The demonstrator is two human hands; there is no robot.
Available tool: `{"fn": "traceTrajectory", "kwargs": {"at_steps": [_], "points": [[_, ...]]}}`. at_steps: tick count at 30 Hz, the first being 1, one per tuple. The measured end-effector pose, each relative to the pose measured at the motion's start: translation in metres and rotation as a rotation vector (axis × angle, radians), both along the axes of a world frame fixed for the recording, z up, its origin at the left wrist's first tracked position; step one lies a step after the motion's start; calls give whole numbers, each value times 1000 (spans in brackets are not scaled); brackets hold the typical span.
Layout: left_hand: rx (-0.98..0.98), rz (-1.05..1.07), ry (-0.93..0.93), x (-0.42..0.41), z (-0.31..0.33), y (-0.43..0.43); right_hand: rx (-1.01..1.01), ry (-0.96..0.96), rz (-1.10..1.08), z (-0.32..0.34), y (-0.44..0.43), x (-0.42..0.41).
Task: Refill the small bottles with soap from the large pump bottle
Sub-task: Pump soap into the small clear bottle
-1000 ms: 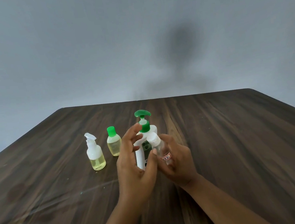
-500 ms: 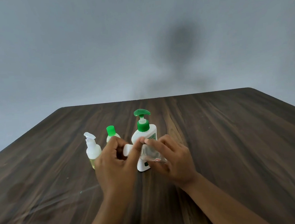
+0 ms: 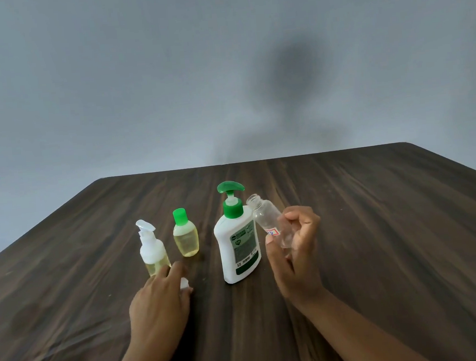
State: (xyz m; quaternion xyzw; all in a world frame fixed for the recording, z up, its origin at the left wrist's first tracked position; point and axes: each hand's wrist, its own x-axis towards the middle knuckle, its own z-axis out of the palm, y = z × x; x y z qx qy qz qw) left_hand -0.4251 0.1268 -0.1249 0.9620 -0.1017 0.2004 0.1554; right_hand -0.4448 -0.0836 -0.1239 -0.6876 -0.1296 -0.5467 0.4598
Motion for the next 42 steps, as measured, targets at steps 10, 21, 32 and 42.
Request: {"fn": "traceTrajectory", "kwargs": {"at_steps": [10, 21, 32, 42], "points": [[-26, -136, -216, 5, 1, 0, 39, 8, -24, 3, -2, 0], [-428, -555, -709, 38, 72, -66, 72, -23, 17, 12, 2, -6], [-563, -624, -608, 46, 46, -79, 52, -61, 28, 11, 6, -8], [-654, -718, -626, 42, 42, -85, 51, -124, 62, 8, 4, -11]]}}
